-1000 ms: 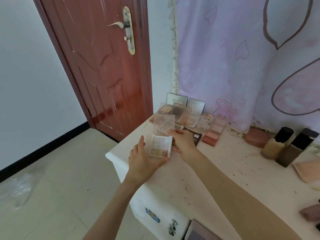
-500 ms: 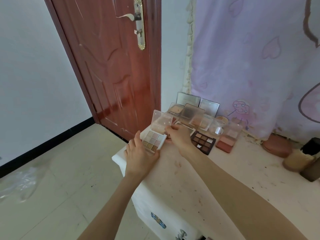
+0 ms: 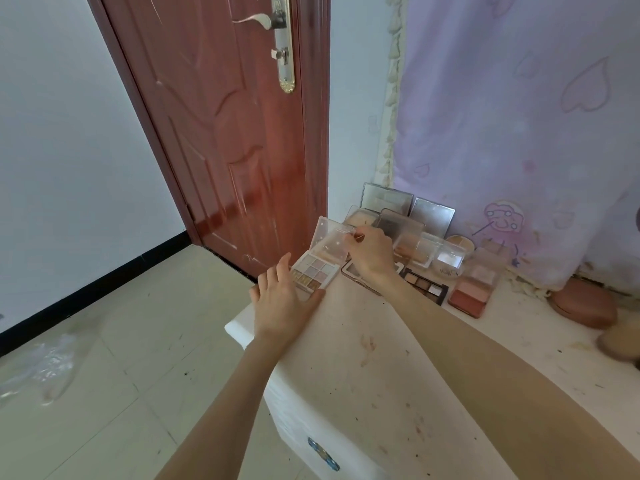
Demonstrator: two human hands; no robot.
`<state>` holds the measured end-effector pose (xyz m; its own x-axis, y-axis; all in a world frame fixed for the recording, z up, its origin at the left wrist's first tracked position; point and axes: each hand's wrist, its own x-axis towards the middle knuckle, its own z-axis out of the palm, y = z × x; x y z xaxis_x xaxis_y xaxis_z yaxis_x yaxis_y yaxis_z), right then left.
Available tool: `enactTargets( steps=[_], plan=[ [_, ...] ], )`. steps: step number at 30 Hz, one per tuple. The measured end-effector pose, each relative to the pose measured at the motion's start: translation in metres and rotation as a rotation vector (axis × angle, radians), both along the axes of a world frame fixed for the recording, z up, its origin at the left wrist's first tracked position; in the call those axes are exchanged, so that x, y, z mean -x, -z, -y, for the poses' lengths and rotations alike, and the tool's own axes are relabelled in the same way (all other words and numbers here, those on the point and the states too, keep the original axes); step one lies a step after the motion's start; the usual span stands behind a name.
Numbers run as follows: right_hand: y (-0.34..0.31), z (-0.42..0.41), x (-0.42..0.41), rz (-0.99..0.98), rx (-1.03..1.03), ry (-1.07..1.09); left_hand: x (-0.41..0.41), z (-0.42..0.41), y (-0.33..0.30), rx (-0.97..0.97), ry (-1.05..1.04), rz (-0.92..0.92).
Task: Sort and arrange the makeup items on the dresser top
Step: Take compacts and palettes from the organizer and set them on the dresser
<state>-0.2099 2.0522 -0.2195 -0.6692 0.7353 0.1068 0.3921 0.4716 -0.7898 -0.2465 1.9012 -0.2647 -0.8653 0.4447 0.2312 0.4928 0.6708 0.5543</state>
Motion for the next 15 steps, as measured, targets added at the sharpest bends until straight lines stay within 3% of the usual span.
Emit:
enactTargets(
  steps=[15],
  plan=[
    [0.006, -0.016, 0.001, 0.026, 0.024, 0.059, 0.005, -0.001, 0.004, 0.015, 0.036, -0.035]
  ],
)
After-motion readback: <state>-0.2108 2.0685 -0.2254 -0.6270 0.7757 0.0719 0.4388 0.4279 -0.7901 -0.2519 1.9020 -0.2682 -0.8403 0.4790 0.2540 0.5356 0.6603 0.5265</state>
